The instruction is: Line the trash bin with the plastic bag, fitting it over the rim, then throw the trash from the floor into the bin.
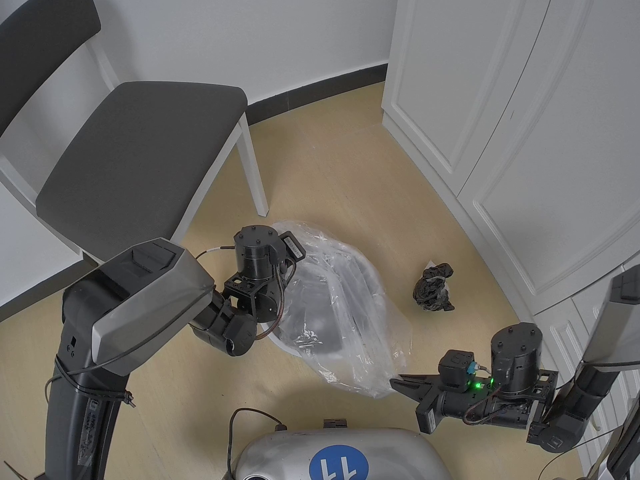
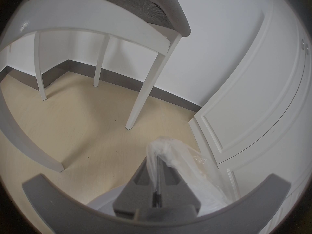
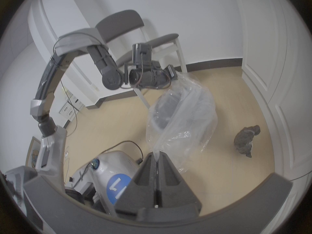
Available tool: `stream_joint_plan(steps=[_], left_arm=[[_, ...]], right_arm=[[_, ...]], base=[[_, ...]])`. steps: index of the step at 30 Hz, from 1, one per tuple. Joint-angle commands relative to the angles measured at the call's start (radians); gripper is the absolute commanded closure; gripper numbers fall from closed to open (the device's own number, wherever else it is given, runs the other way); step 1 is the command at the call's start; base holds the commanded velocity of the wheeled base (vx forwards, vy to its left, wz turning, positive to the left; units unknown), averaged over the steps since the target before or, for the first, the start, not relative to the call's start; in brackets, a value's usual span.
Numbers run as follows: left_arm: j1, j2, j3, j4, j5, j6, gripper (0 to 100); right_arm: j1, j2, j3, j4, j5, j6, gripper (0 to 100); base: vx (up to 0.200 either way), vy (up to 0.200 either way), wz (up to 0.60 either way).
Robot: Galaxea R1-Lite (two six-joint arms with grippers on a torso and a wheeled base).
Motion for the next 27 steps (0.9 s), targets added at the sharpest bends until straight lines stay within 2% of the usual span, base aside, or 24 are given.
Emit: stream_joint_plan(steps=[1, 5, 14, 21, 25, 27], left_arm=[[0.002, 0.035, -0.006, -0.018, -0.004, -0.002, 100], [0.005, 0.055, -0.011, -0.056, -0.030, -0.002, 100], [0.017, 0.103, -0.012, -0.133, -0.080, -0.002, 100], [0.037, 0.081, 0.006, -0.142, -0.077, 0.009, 100], [0.055, 0.023, 0.065, -0.150, -0.077, 0.010, 100], [0.075, -0.009, 0.143, -0.193, -0.079, 0.013, 100]], right_arm=[[-0.041, 0.173, -0.026, -0.072, -0.001, -0.038, 100], [-0.067, 0.313, -0.026, -0.250, -0.003, -0.042, 100], [-0.087, 0.368, -0.065, -0.250, -0.007, -0.047, 100], [-0.102, 0.317, -0.056, -0.250, -0.007, -0.045, 100], [-0.110, 0.257, -0.031, -0.250, -0.007, -0.047, 100], [-0.126, 0.214, -0.020, -0.250, -0.007, -0.048, 100]], base=[[0.000, 0.000, 0.00], [0.000, 0.000, 0.00], [0.000, 0.000, 0.00], [0.000, 0.000, 0.00], [0.000, 0.000, 0.00], [0.000, 0.000, 0.00]])
